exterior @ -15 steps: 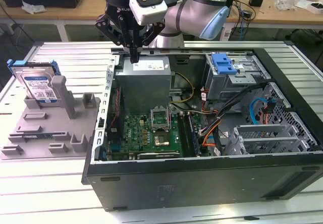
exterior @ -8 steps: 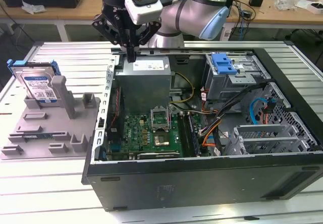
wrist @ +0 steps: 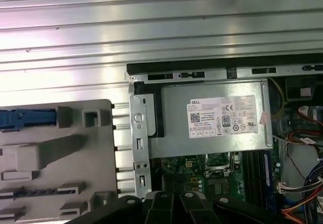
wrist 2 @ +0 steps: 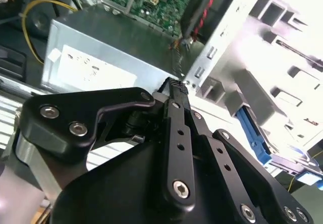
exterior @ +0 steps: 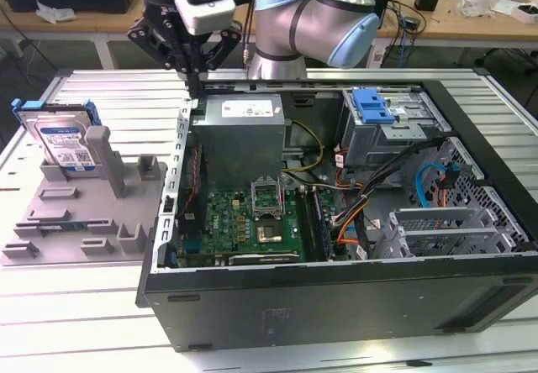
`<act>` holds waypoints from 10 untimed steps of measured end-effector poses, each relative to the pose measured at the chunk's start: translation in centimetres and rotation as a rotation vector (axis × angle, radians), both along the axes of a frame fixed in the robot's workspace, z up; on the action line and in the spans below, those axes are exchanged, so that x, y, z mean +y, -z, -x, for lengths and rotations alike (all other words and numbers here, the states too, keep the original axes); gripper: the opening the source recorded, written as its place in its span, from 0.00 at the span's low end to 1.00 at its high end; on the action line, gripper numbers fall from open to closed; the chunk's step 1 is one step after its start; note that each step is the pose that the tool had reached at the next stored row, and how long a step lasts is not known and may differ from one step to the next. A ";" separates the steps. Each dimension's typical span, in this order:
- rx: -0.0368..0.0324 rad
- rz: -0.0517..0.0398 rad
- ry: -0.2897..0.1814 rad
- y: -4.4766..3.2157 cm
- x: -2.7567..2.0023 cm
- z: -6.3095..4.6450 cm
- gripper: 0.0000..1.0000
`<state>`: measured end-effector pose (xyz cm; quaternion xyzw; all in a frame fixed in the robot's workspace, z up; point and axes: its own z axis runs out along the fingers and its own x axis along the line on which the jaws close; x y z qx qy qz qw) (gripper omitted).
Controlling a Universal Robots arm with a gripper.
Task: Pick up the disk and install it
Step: 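Reach for the disk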
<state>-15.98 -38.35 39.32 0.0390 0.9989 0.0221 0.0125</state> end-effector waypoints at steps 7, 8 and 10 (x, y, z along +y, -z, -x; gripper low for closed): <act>0.0001 0.0001 0.002 0.03 0.99 2.1 0.11; 0.0000 0.0000 0.002 0.04 1.08 2.3 0.11; 0.0000 -0.0001 0.002 0.06 1.26 2.8 0.11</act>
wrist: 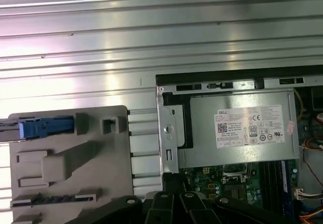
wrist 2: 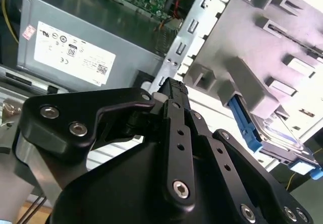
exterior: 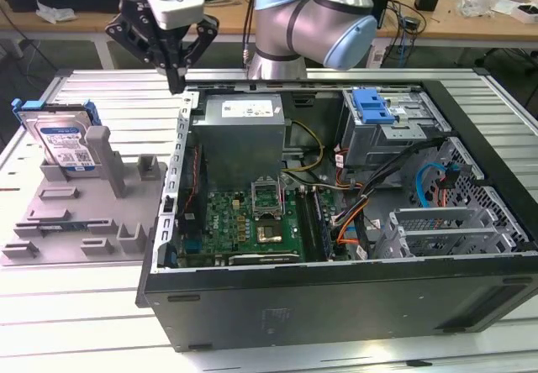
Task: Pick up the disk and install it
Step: 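Reach for the disk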
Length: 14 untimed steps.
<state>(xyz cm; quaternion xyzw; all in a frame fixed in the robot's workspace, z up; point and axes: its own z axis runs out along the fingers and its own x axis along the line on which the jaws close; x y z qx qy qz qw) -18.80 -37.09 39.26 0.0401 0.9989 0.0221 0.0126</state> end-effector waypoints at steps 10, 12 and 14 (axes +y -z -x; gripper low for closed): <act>0.0001 0.0001 0.001 0.04 1.37 4.1 0.11; 0.0000 0.0001 0.001 0.05 1.61 4.8 0.11; 0.0001 0.0001 0.001 0.06 1.88 5.5 0.11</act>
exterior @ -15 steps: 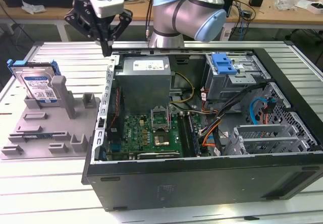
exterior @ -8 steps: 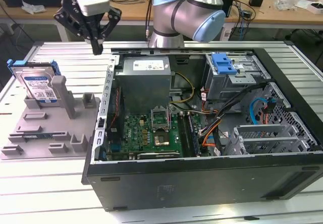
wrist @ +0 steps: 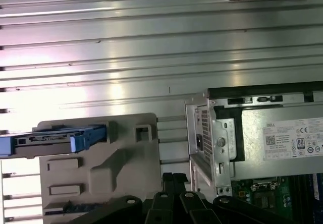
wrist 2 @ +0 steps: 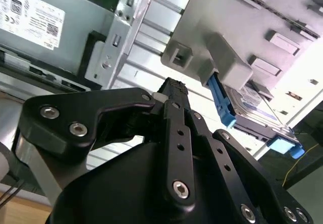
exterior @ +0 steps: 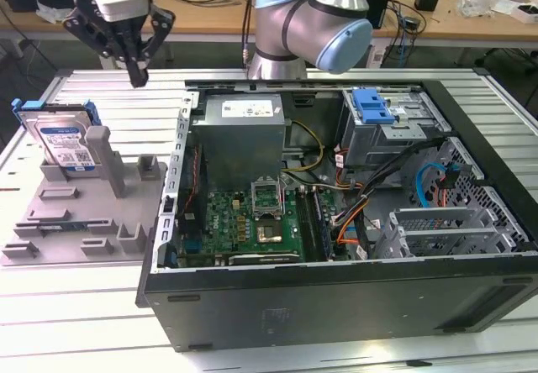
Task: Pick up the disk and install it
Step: 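Reach for the disk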
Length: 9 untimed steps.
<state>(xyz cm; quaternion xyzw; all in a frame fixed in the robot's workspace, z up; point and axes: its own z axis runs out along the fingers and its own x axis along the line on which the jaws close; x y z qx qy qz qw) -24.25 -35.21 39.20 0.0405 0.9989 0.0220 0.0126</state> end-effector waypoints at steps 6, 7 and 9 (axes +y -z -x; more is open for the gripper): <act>0.0000 0.0000 0.000 0.04 0.88 2.2 0.11; 0.0000 0.0000 0.000 0.04 1.03 2.6 0.11; 0.0000 0.0000 0.000 0.06 1.36 3.4 0.11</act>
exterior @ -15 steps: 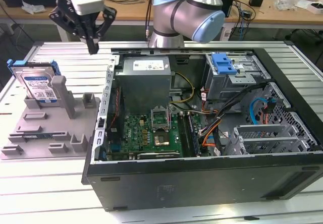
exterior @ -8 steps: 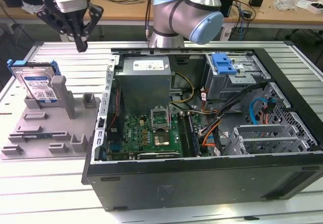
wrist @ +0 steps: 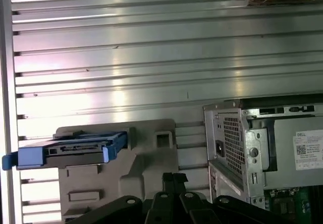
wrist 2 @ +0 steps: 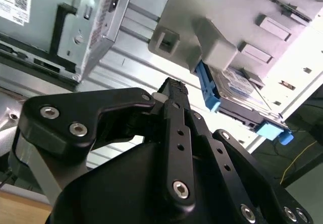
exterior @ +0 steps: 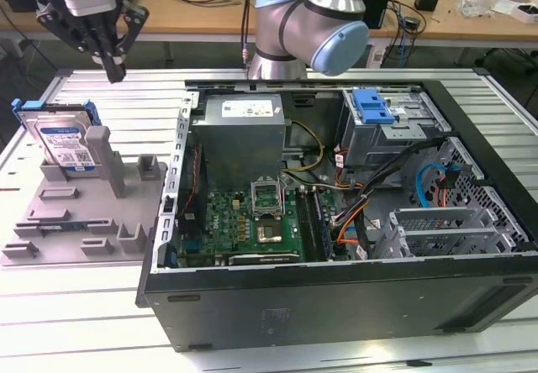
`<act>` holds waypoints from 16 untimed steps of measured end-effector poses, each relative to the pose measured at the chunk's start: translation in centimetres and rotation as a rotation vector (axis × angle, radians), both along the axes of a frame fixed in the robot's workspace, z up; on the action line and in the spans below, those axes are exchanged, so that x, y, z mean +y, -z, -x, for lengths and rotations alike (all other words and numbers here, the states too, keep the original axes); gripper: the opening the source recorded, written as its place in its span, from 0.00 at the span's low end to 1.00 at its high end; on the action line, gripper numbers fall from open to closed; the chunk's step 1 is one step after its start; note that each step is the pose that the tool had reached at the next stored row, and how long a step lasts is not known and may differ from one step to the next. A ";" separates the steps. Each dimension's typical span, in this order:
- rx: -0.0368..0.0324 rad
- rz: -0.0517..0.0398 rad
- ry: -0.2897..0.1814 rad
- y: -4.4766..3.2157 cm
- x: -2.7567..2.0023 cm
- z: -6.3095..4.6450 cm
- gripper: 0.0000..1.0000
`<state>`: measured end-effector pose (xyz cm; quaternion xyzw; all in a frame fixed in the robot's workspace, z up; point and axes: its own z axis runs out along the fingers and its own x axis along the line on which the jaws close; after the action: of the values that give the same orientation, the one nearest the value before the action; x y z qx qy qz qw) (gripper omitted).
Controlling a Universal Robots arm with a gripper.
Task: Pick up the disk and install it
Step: 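Reach for the disk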
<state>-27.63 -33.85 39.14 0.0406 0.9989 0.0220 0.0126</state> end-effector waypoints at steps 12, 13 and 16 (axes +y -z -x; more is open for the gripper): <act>0.0000 0.0000 0.000 0.15 2.37 5.3 0.11; -0.0001 -0.0001 0.000 0.18 2.70 6.0 0.11; 0.0000 0.0000 0.000 0.21 3.28 7.3 0.11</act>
<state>-34.91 -30.57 38.93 0.0406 0.9989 0.0220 0.0125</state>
